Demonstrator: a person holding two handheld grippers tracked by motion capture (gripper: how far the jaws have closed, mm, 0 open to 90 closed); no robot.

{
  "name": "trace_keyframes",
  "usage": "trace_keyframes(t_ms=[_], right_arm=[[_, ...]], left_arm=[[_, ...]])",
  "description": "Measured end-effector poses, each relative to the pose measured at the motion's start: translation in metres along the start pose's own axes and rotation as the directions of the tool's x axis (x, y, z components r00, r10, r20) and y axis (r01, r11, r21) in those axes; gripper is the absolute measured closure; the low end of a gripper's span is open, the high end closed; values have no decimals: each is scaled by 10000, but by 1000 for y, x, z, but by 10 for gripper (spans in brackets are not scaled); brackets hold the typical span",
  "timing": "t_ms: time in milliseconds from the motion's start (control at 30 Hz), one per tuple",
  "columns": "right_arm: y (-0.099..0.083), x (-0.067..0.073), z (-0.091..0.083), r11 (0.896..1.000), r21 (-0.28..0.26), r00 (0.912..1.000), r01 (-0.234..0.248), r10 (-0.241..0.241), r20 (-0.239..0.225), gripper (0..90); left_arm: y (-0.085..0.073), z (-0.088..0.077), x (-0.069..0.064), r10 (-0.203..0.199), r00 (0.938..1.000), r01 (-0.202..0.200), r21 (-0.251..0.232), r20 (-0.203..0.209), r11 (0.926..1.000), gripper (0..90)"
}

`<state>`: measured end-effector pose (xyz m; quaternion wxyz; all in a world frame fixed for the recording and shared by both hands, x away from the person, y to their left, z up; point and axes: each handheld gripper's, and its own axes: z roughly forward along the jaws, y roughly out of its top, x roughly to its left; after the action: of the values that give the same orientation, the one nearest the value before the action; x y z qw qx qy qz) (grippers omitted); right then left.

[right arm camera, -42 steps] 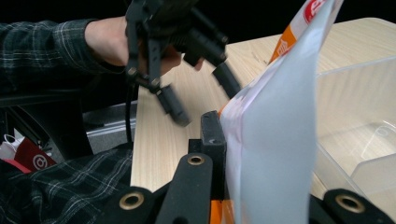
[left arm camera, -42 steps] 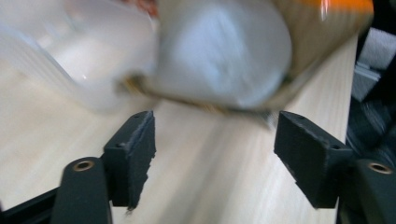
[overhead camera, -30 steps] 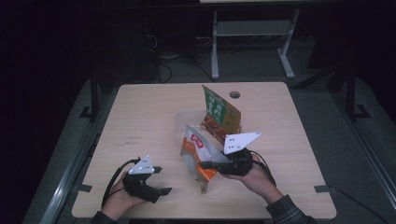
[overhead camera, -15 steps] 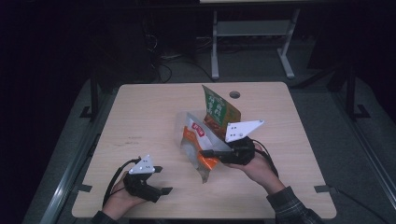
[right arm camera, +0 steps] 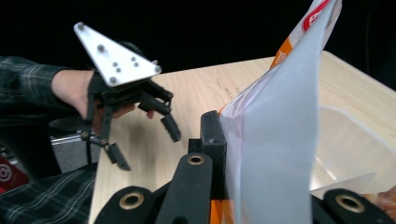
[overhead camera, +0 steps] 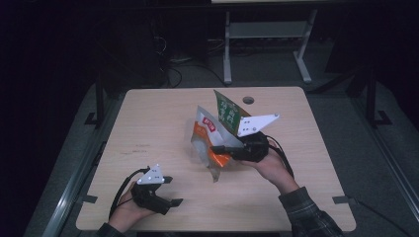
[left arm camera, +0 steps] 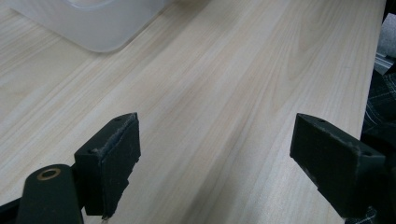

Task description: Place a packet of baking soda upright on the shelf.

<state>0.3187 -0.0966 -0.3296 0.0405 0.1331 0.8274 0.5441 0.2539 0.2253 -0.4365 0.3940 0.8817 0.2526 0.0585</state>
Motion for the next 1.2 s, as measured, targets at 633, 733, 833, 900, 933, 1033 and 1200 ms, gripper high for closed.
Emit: trace_keyframes(t_ms=[633,733,833,900,933,1033,1200], right_arm=[[26,-25,16,9991,-416,9961,107,-69,883,900],[25,-30,20,9992,-397,9955,3,35,944,900],[24,-33,24,9994,-334,9948,-69,103,1016,900],[23,-36,26,9994,-324,9939,-86,121,1097,900],[23,-37,27,9995,-299,9934,-114,147,1137,900],[21,-41,29,9994,-282,9917,-222,256,1259,900],[18,-46,31,9994,-167,9882,-289,311,1503,900]], left_arm=[[0,0,0,53,10000,-54,50,77,10000,156],[0,1,0,56,9999,-56,64,84,10000,156],[0,1,0,38,9999,-39,59,100,10000,156],[0,1,-1,34,9999,-34,73,99,10000,156],[0,2,-1,41,9999,-42,74,99,10000,156],[0,2,0,58,9999,-59,100,111,9999,157],[0,2,-1,19,9999,-21,126,144,9999,157]])
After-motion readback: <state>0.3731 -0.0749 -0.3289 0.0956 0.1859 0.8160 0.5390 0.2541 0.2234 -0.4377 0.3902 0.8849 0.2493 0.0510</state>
